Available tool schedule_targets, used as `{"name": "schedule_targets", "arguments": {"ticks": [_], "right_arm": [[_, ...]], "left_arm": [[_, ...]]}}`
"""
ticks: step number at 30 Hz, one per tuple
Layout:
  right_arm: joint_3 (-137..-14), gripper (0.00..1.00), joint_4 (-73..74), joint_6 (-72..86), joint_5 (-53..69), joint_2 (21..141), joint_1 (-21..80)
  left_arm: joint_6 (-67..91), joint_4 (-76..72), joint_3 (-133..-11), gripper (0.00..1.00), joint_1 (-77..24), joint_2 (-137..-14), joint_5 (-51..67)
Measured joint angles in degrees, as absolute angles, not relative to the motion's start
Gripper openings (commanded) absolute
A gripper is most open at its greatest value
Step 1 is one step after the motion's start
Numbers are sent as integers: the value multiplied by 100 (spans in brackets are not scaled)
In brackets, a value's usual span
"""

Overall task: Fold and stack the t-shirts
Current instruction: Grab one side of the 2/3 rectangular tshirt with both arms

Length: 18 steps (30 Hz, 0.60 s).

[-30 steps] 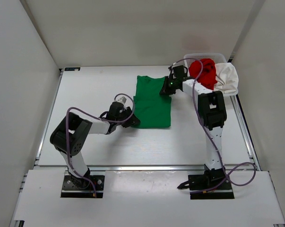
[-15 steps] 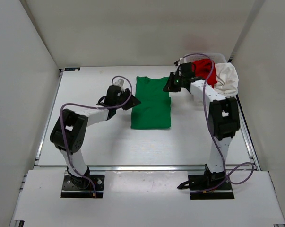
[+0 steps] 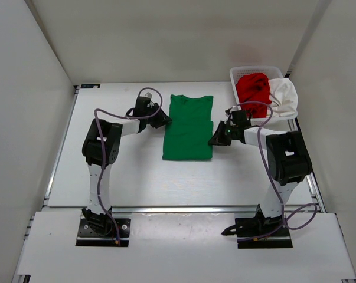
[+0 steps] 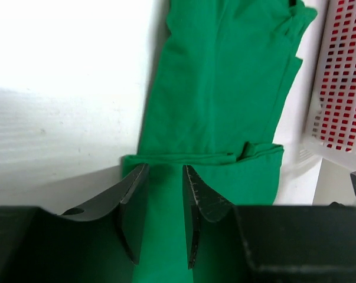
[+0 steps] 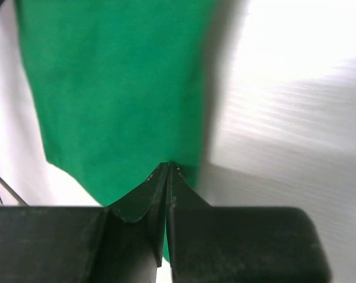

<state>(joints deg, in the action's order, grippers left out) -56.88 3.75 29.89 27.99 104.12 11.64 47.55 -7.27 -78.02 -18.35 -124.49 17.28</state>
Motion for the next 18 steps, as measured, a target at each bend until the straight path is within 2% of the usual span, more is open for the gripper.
{"name": "schedule_targets", "arguments": {"ticks": [7,10,14,18], "right_arm": [[-5623,2,228,3004,2801,10414,919],[-5548,12,204,3044,2779,10250,941],[-5028,30,49,3199,2687,9520,1044],[-4324,40,-154,3339,2558,8770,1087]], "left_arm": [[4781,-958,-7448,54,-1717,-12219,1734],[4737,-1004,-6921,56,-1708,-11675,1599],[4558,-926,-5944,57,-1806,-10324,1138],[4318,-937,-5004,59,-2185,-9137,690]]}}
